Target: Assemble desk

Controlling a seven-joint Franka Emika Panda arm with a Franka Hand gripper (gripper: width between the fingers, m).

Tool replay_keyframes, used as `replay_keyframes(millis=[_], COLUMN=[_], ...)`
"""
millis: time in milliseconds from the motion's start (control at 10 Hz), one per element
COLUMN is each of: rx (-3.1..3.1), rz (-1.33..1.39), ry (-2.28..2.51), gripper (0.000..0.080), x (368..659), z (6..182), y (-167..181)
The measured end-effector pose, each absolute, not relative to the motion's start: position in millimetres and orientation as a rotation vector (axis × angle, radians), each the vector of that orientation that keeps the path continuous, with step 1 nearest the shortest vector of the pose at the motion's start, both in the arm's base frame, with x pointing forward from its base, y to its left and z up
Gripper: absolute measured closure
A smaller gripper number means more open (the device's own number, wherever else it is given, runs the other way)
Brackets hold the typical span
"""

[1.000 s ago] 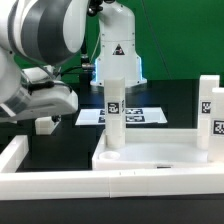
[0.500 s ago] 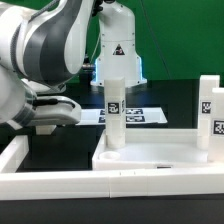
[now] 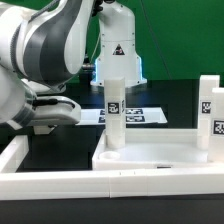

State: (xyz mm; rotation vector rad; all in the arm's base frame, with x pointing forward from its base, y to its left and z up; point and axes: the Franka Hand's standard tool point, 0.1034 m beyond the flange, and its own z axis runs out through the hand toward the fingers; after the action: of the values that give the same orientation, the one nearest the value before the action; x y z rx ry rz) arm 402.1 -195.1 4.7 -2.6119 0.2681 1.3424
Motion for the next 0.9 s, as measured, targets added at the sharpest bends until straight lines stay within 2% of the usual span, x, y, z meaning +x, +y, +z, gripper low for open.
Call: replay_keyframes(millis=[600, 900], rx=[-2.614, -2.664], rz=[1.339, 1.202], ry=[0.266, 0.263], gripper=[0.0512, 0.0512], x=[404, 439], z=[6.7, 74.4], y=[-195, -188])
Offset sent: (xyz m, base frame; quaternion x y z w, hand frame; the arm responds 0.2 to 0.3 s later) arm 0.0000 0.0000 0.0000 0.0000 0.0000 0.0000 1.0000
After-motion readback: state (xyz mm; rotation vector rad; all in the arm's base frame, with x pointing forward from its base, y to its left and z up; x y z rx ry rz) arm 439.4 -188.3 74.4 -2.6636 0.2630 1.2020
